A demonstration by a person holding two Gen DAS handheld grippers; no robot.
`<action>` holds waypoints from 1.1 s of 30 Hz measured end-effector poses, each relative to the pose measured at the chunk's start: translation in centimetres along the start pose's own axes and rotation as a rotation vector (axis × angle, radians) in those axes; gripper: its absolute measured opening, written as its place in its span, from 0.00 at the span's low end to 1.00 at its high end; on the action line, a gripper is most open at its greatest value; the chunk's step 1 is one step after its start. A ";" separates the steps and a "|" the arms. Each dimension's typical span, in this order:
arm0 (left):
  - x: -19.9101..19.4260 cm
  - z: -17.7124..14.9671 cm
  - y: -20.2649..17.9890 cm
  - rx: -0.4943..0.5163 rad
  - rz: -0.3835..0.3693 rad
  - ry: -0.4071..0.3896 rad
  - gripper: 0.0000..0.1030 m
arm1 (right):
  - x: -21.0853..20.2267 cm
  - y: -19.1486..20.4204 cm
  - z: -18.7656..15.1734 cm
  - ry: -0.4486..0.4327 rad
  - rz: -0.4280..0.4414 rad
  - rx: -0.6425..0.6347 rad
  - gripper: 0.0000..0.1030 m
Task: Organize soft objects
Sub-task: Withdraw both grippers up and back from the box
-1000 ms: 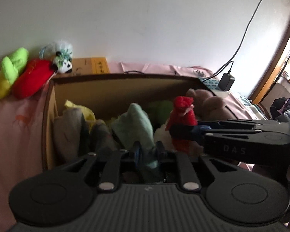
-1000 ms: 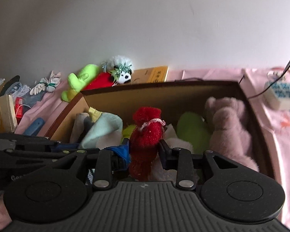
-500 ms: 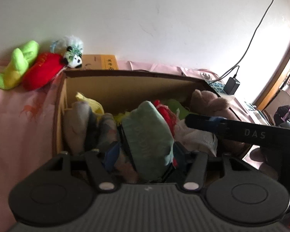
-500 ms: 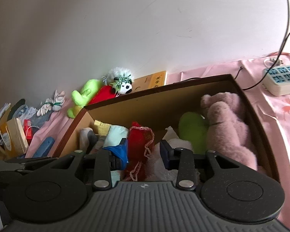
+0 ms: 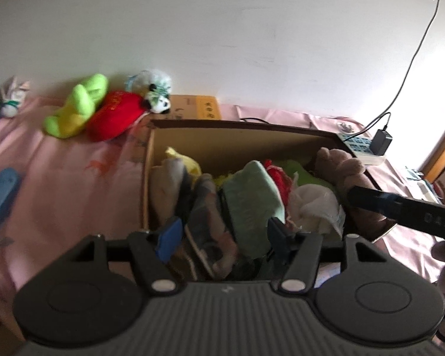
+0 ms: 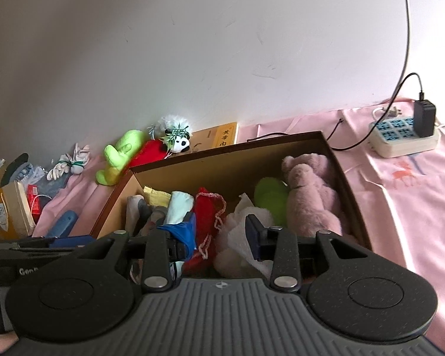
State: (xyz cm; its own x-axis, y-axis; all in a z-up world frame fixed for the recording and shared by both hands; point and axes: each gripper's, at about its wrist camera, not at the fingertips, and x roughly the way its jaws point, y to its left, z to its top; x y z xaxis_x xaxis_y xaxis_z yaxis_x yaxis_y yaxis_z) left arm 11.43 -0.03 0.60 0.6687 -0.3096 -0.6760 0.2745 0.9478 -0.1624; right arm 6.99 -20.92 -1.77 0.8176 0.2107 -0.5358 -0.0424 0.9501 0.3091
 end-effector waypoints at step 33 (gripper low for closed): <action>-3.9 -4.3 -4.7 0.050 0.356 0.120 0.66 | -6.2 1.0 -5.0 0.040 -0.131 -0.067 0.24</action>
State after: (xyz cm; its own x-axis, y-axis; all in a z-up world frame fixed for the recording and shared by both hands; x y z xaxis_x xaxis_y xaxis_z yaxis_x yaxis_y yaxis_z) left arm 4.60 -2.98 0.91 0.6438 0.0527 -0.7634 0.0748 0.9885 0.1313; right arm -0.98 -20.11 -2.08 0.7952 0.0916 -0.5994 0.0241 0.9829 0.1823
